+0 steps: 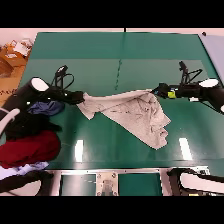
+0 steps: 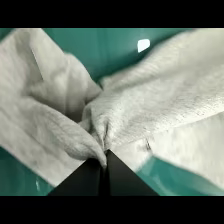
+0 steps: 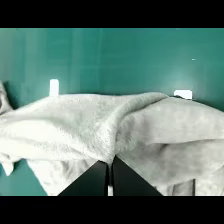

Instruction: Fold the shirts.

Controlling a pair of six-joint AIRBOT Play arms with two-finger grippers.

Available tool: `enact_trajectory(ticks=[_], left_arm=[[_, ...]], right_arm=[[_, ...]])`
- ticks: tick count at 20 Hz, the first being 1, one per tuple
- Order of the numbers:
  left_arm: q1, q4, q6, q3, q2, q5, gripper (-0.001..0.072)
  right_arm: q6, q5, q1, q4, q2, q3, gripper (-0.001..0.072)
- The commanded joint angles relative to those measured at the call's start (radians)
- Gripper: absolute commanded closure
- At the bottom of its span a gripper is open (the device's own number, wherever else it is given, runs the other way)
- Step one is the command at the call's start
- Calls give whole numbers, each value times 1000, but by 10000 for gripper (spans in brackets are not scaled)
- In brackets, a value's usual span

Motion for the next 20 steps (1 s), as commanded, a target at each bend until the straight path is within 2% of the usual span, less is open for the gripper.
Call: enact_trajectory(ticks=[1, 2, 4, 6, 7, 9, 10, 11, 12, 13, 14, 15, 17, 20], left_arm=[[0, -75, 47, 47, -86, 190, 685], [0, -69, 47, 91, -95, 199, 685], [0, -39, 48, 175, -103, 190, 685], [0, -31, 68, 235, -115, 164, 685], [0, -30, 78, 253, -124, 152, 685], [0, -30, 92, 267, -139, 150, 685], [0, -29, 92, 267, -143, 155, 685], [0, -30, 93, 267, -149, 155, 685], [0, -27, 93, 267, -152, 154, 685], [0, -26, 102, 267, -153, 154, 685], [0, -26, 112, 267, -153, 155, 685], [0, -26, 127, 267, -153, 154, 685], [0, -20, 130, 267, -154, 164, 685], [0, -23, 152, 267, -158, 204, 685]], right_arm=[[-6, -13, -37, 29, -80, 71, 418], [8, 23, -77, 29, -69, 110, 380], [47, 113, -167, 28, -32, 163, 387], [61, 209, -252, -12, 26, 153, 612], [105, 255, -285, -69, 60, 127, 610], [258, 318, -337, -265, 157, 26, 601], [392, 320, -353, -393, 224, -44, 598], [504, 335, -362, -514, 289, -112, 533], [580, 361, -362, -613, 350, -183, 435], [605, 394, -362, -644, 391, -245, 333], [624, 420, -359, -636, 423, -310, 201], [631, 449, -356, -622, 446, -370, 149], [632, 448, -323, -566, 462, -489, 149], [607, 314, -230, -471, 460, -620, 150]])
